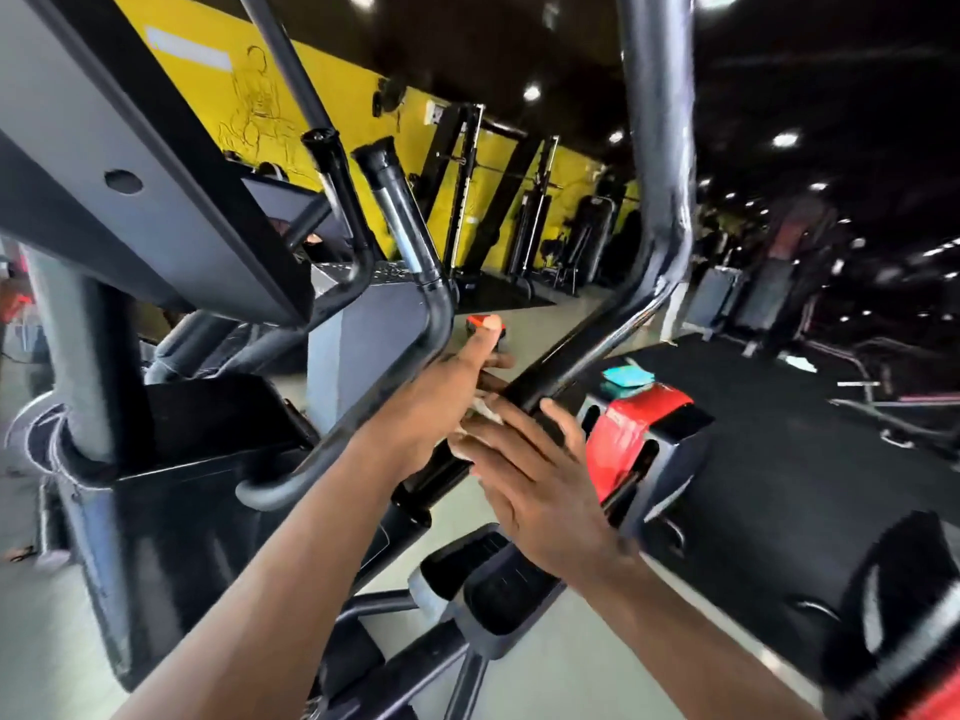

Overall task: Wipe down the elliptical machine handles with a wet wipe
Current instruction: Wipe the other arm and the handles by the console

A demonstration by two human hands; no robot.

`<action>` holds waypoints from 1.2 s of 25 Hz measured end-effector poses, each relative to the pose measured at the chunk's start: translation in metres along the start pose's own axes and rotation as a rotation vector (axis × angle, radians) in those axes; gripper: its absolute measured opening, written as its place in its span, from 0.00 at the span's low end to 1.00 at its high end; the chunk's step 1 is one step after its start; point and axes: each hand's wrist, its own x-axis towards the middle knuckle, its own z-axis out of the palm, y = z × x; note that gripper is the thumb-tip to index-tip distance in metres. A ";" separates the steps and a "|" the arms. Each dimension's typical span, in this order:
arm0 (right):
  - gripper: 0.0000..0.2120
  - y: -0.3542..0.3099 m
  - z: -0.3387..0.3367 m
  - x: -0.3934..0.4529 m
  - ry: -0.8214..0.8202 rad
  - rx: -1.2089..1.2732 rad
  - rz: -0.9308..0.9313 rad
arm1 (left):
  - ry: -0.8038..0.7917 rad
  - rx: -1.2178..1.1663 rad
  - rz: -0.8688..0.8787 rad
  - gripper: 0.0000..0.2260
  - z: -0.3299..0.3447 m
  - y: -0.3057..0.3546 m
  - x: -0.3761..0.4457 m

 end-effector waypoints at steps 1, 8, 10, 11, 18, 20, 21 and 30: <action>0.13 0.019 -0.006 -0.002 0.009 -0.030 -0.049 | -0.003 -0.004 0.004 0.25 0.001 0.002 0.001; 0.15 0.052 -0.018 0.032 0.089 -0.022 0.262 | -0.101 0.020 -0.027 0.36 0.025 0.031 0.011; 0.14 0.046 -0.020 0.022 -0.018 -0.049 0.020 | -0.121 0.037 0.021 0.32 0.029 0.037 0.012; 0.14 0.066 -0.030 0.027 -0.039 -0.083 -0.013 | -0.118 0.053 0.023 0.32 0.030 0.040 0.012; 0.13 0.089 -0.032 0.035 0.009 -0.075 0.098 | -0.121 0.105 0.070 0.41 0.040 0.060 0.016; 0.12 0.113 -0.047 0.046 0.033 -0.067 0.003 | -0.135 0.089 0.122 0.37 0.044 0.069 0.016; 0.14 0.132 -0.057 0.058 0.087 -0.083 0.020 | -0.144 0.085 0.136 0.36 0.046 0.073 0.017; 0.12 0.163 -0.075 0.079 0.198 -0.084 0.000 | -0.153 0.010 0.233 0.39 0.064 0.089 0.024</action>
